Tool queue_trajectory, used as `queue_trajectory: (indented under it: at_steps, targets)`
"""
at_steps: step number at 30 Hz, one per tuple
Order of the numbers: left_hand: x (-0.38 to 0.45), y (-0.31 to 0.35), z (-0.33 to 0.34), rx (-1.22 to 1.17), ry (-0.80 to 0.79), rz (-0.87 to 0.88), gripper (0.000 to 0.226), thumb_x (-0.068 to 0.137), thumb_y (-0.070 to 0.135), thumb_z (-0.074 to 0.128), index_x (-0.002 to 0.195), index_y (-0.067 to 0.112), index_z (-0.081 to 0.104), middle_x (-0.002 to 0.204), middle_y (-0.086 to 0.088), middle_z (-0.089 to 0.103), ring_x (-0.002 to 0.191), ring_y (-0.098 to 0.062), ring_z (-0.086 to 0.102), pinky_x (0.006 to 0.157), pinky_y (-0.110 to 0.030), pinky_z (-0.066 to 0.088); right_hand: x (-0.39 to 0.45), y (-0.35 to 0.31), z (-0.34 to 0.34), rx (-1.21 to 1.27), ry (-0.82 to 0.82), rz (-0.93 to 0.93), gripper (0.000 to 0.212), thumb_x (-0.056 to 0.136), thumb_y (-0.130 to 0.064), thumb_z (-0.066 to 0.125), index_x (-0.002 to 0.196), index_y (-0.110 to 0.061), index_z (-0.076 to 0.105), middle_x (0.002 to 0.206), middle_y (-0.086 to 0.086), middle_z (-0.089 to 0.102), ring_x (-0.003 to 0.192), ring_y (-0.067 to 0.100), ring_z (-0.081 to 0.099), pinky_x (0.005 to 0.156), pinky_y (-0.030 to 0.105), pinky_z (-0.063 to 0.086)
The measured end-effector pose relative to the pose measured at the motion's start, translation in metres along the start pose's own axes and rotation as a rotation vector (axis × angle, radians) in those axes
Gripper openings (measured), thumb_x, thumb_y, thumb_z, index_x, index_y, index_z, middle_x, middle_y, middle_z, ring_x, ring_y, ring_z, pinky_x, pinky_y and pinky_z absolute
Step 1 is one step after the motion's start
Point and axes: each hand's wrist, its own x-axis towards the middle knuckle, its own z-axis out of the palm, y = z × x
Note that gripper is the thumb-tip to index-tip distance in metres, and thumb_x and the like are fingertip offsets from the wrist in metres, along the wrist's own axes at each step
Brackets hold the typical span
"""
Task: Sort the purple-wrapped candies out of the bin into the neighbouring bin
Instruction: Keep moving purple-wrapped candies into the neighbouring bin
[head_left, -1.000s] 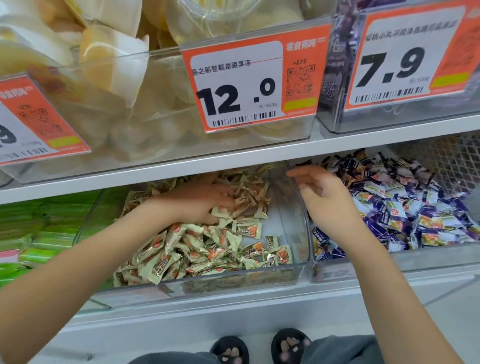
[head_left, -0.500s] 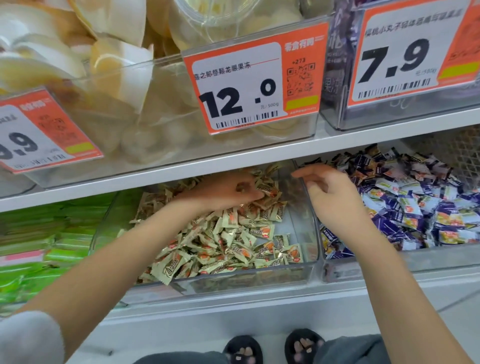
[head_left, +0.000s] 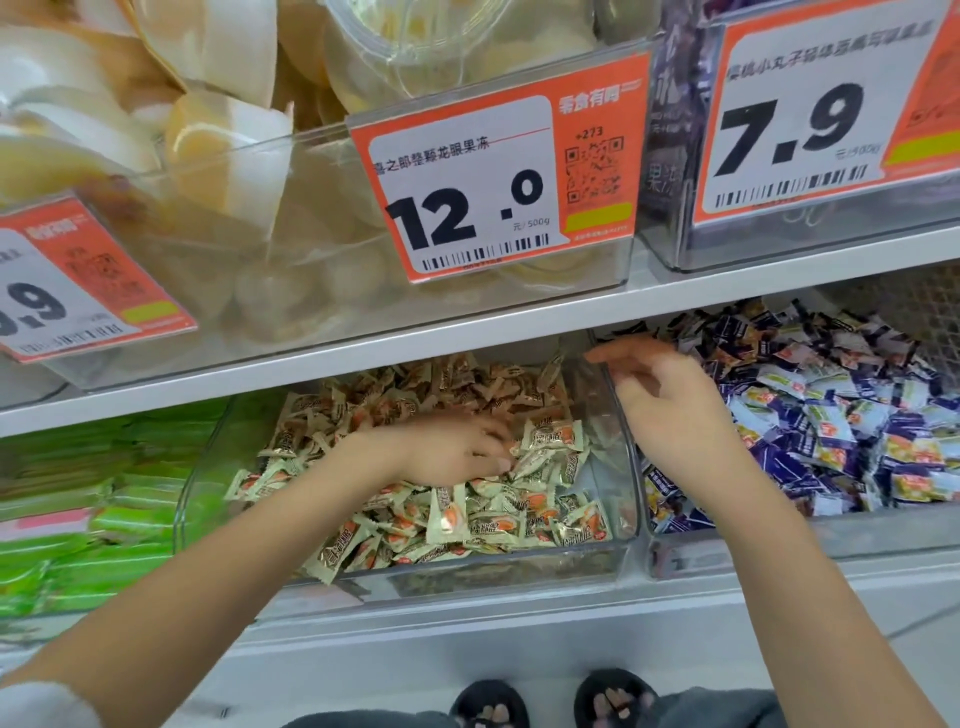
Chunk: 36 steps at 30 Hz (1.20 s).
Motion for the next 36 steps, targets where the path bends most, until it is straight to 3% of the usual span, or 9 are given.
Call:
queue_trajectory:
  at_steps: [6,9,11,14,18,21,24,28,36]
  targets:
    - [-0.006,0.004,-0.01,-0.167,-0.145,0.011,0.046,0.1,0.045,0.027,0.141,0.029,0.041,0.153,0.006,0.03,0.139,-0.01,0.027,0.113,-0.027,0.013,-0.005,-0.002,-0.003,0.02,-0.017,0.012,0.034,0.094,-0.004,0.043,0.103,-0.029,0.064,0.095,-0.001,0.069,0.088,0.033,0.064,0.08,0.047,0.053]
    - [-0.001,-0.005,-0.02,-0.419,0.187,-0.061,0.038,0.099,0.043,0.036,0.131,0.03,0.051,0.136,0.009,0.05,0.124,-0.009,0.047,0.104,-0.029,0.035,-0.004,-0.004,-0.002,0.009,-0.012,0.011,0.036,0.093,-0.003,0.042,0.101,-0.03,0.064,0.095,0.001,0.07,0.088,0.034,0.063,0.08,0.046,0.053]
    - [0.013,-0.018,-0.027,-0.217,0.396,-0.179,0.036,0.097,0.032,0.048,0.131,0.022,0.051,0.135,0.001,0.052,0.121,-0.018,0.05,0.099,-0.031,0.04,-0.003,-0.005,0.0,0.004,-0.001,0.011,0.036,0.093,-0.002,0.042,0.1,-0.029,0.065,0.094,0.005,0.07,0.088,0.035,0.063,0.079,0.046,0.053]
    - [0.03,-0.034,-0.027,0.118,0.292,-0.303,0.058,0.092,0.037,0.055,0.142,0.014,0.036,0.146,-0.009,0.04,0.129,-0.026,0.042,0.105,-0.034,0.036,-0.002,-0.004,0.0,0.0,0.0,0.016,0.035,0.094,-0.004,0.041,0.102,-0.028,0.066,0.094,-0.002,0.07,0.086,0.033,0.063,0.077,0.042,0.051]
    - [0.014,-0.057,-0.024,-0.202,0.242,-0.376,0.103,0.072,0.059,0.071,0.15,0.024,0.014,0.156,-0.001,0.022,0.139,-0.024,0.028,0.102,-0.024,0.02,0.0,-0.002,-0.002,0.002,-0.012,0.006,0.033,0.093,-0.004,0.044,0.099,-0.03,0.065,0.096,-0.007,0.069,0.085,0.031,0.064,0.079,0.039,0.051]
    - [0.005,-0.064,-0.024,-0.244,0.154,-0.455,0.114,0.059,0.07,0.071,0.15,0.03,0.015,0.157,0.001,0.019,0.141,-0.025,0.026,0.114,-0.035,0.021,0.0,-0.002,-0.003,0.01,-0.022,0.002,0.033,0.093,-0.005,0.045,0.099,-0.03,0.065,0.096,-0.006,0.069,0.087,0.032,0.065,0.082,0.044,0.053]
    - [0.016,-0.062,-0.032,-0.179,0.083,-0.453,0.103,0.065,0.067,0.068,0.149,0.031,0.02,0.157,0.002,0.019,0.141,-0.024,0.024,0.115,-0.04,0.021,-0.002,-0.002,-0.004,0.005,-0.024,0.0,0.032,0.094,-0.006,0.046,0.1,-0.031,0.064,0.095,-0.002,0.069,0.087,0.031,0.065,0.082,0.045,0.053]
    - [0.033,-0.053,-0.035,-0.206,0.212,-0.391,0.073,0.083,0.055,0.06,0.144,0.022,0.036,0.148,-0.002,0.038,0.131,-0.024,0.04,0.101,-0.028,0.029,-0.001,-0.005,-0.002,-0.009,-0.016,-0.001,0.033,0.093,-0.005,0.045,0.1,-0.031,0.064,0.094,0.006,0.07,0.086,0.033,0.064,0.079,0.045,0.053]
    - [0.046,-0.044,-0.034,-0.205,0.179,-0.257,0.046,0.082,0.033,0.071,0.124,0.018,0.058,0.131,-0.003,0.05,0.106,-0.012,0.044,0.084,-0.022,0.029,-0.001,-0.009,-0.001,-0.029,0.004,0.003,0.035,0.09,-0.002,0.044,0.099,-0.03,0.063,0.092,0.002,0.07,0.084,0.031,0.063,0.073,0.036,0.052]
